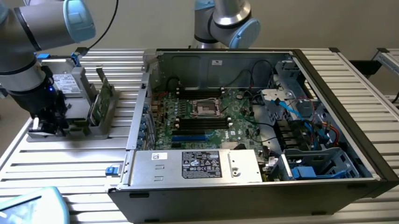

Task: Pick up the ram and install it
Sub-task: 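Pick up the ram and move it above insertion slot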

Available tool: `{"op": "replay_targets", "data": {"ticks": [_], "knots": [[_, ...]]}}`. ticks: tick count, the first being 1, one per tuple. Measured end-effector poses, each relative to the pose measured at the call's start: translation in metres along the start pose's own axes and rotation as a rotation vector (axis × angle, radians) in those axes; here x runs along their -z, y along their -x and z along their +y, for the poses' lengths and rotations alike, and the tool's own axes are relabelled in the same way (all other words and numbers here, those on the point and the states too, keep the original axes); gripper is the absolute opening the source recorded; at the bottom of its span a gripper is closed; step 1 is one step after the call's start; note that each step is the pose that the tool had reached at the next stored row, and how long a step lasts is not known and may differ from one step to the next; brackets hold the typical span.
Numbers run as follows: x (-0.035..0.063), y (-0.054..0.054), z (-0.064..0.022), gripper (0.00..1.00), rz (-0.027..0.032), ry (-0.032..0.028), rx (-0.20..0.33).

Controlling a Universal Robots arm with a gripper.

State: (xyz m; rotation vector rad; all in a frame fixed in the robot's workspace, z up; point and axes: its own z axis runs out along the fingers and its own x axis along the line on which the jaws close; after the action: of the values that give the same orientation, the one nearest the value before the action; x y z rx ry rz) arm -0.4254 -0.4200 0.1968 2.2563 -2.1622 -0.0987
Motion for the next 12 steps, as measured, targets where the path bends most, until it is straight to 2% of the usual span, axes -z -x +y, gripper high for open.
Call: {"op": "replay_targets", "data": {"ticks": [1,3,4,6,12], "knots": [[-0.0001,0.0000,0.0000,0.34,-0.0001,0.0001,-0.001],[-0.0004,0.0000,0.0000,0.22,-0.0001,0.0002,-0.002],[-0.0005,0.0000,0.0000,0.22,-0.0003,0.0004,-0.003],[-0.0007,0.0000,0.0000,0.13,-0.0002,0.0006,-0.005],[-0.0022,-0.0001,-0.0001,0.13,-0.0005,0.0007,-0.011]]}}
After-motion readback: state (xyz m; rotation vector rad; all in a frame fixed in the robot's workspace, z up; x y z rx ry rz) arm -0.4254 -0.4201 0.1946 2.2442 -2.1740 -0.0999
